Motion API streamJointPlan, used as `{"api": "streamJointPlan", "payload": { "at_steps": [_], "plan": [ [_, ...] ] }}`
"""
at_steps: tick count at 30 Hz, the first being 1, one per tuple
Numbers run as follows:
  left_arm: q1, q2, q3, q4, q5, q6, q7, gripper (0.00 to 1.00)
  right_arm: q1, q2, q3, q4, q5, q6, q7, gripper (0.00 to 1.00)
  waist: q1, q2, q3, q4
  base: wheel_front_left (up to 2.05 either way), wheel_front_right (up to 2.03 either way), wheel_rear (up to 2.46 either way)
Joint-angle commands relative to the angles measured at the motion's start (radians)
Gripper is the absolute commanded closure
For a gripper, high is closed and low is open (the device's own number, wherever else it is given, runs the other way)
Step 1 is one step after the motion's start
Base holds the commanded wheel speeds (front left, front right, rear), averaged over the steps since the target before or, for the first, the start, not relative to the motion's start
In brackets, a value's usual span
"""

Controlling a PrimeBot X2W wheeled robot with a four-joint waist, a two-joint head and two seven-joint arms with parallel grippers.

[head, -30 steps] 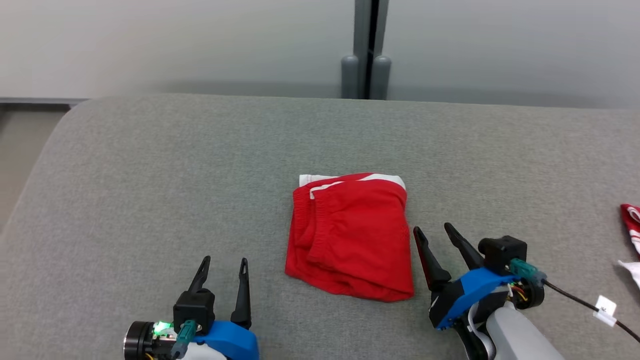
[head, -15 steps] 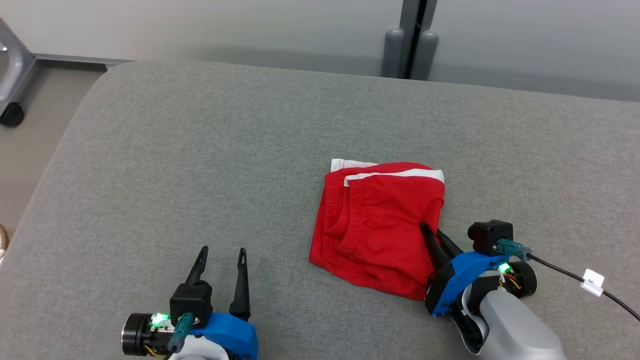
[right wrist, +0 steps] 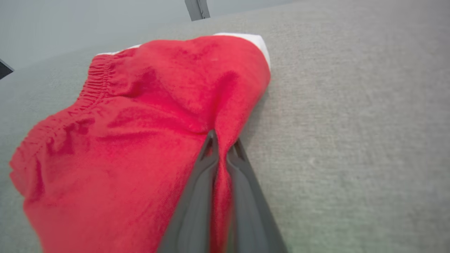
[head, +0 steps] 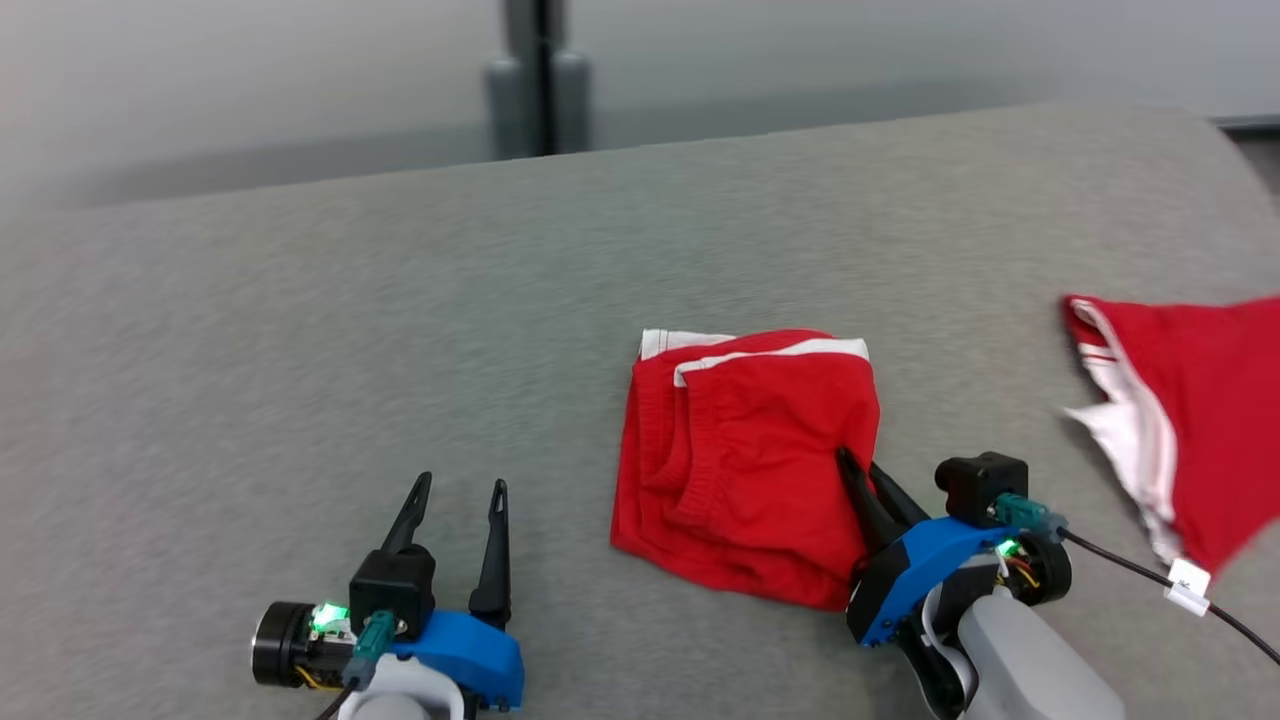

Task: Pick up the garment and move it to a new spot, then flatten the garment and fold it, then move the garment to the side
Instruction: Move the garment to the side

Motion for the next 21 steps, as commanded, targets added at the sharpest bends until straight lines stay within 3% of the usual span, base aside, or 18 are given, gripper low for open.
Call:
{"api": "streamJointPlan", "payload": {
  "at_steps": [1,7,11,21],
  "plan": [
    [-0.009,0.0,0.001,0.001,-0.001,0.0,-0.005,0.0,0.02,-0.005,0.006,-0.011,0.003,-0.001,-0.004,1.0,-0.0001,-0.0002,-0.054,-0.101,0.0,0.0,0.0],
    [-0.026,0.0,0.002,0.014,0.013,-0.01,-0.005,0.0,0.054,-0.004,0.038,-0.051,0.022,-0.001,-0.004,1.0,-0.0001,-0.0002,-0.047,-0.258,0.0,0.0,0.0],
    [-0.034,0.0,0.002,0.019,0.021,-0.018,-0.005,0.0,0.081,-0.004,0.042,-0.069,0.021,-0.001,-0.004,1.0,-0.0001,-0.0002,-0.035,-0.324,0.0,0.0,0.0],
    [-0.051,0.001,-0.013,0.03,0.03,-0.033,-0.005,0.0,0.093,-0.003,0.038,-0.123,-0.038,-0.001,-0.004,1.0,-0.0001,-0.0002,0.001,-0.361,0.0,0.0,0.0]
  ]
}}
